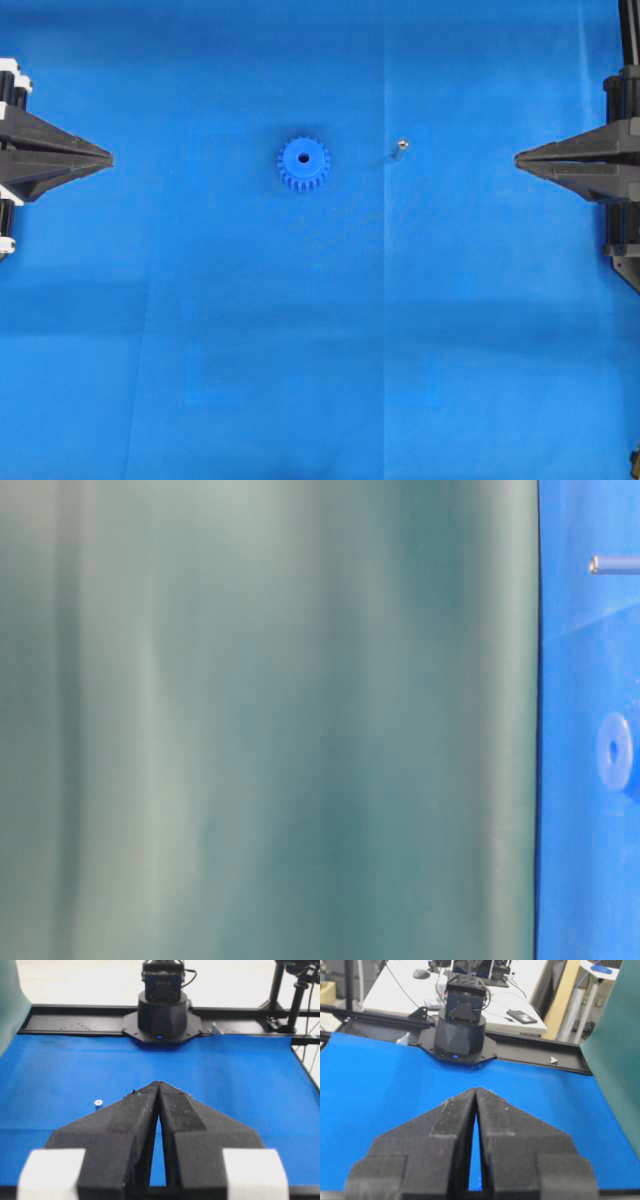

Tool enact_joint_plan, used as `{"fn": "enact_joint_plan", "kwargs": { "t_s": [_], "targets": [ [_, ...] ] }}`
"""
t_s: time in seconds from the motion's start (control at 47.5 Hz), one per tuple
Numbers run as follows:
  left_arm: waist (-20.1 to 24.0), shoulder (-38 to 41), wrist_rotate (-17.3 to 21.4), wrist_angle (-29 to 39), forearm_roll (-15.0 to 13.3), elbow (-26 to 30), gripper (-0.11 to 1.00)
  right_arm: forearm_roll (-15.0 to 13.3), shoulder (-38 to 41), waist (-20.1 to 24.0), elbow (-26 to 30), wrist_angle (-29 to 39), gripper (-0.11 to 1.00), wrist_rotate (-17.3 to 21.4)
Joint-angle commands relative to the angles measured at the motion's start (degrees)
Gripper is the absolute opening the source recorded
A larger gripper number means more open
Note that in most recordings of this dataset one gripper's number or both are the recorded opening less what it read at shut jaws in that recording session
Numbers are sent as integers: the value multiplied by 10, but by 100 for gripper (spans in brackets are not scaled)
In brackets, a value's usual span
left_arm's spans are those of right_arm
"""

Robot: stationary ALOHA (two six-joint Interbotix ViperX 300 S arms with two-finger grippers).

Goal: Insert the shaft placed at a random location into the center hole of the small gear at another random location.
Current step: 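Move the right gripper left toward the small silver shaft, then close the right gripper around the upright silver shaft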

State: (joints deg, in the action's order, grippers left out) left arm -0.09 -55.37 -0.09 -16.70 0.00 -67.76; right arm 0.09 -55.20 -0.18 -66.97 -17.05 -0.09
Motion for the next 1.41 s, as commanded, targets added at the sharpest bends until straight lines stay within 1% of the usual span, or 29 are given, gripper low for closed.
{"fn": "enact_joint_plan", "kwargs": {
  "t_s": [0.0,0.126,0.336,0.463,0.526,0.589,0.631,0.715,0.778,0.799,0.862,0.883,0.904,0.967,1.052,1.241,1.388],
  "targets": [
    [0,1,-7,-3,1,9,0,-4,3,-6,5,3,0,-10],
    [0,1,-6,-4,1,9,0,-4,9,-20,11,18,-6,-11],
    [0,2,-6,-3,1,7,0,-3,23,-51,9,-2,-6,-10],
    [0,1,-6,-3,1,6,0,0,61,-75,2,-19,-6,-7],
    [0,1,-6,-3,1,6,0,5,84,-83,-1,-33,-2,-5],
    [0,1,-6,-3,2,5,0,11,114,-89,-3,-51,5,-4],
    [0,0,-6,-3,2,5,0,15,136,-93,-4,-65,12,-4],
    [0,0,-6,-3,1,4,0,28,181,-100,-5,-99,31,-4],
    [0,0,-6,-3,2,4,0,36,217,-105,-6,-126,50,-4],
    [0,0,-6,-3,1,4,0,39,236,-106,-6,-139,58,-4],
    [0,0,-6,-3,1,2,0,42,276,-107,-5,-163,76,-4],
    [0,0,-6,-3,1,3,0,43,289,-108,-4,-169,80,-4],
    [0,0,-6,-3,1,2,0,44,301,-109,-3,-177,81,-4],
    [0,0,-7,-3,2,2,0,49,338,-110,1,-197,75,-4],
    [0,0,-7,-3,1,1,0,63,390,-110,7,-225,68,-4],
    [0,-2,-7,-2,1,-1,0,91,478,-112,18,-268,68,-4],
    [0,-3,-7,-2,1,-3,0,108,528,-114,25,-279,68,-4]
  ]
}}
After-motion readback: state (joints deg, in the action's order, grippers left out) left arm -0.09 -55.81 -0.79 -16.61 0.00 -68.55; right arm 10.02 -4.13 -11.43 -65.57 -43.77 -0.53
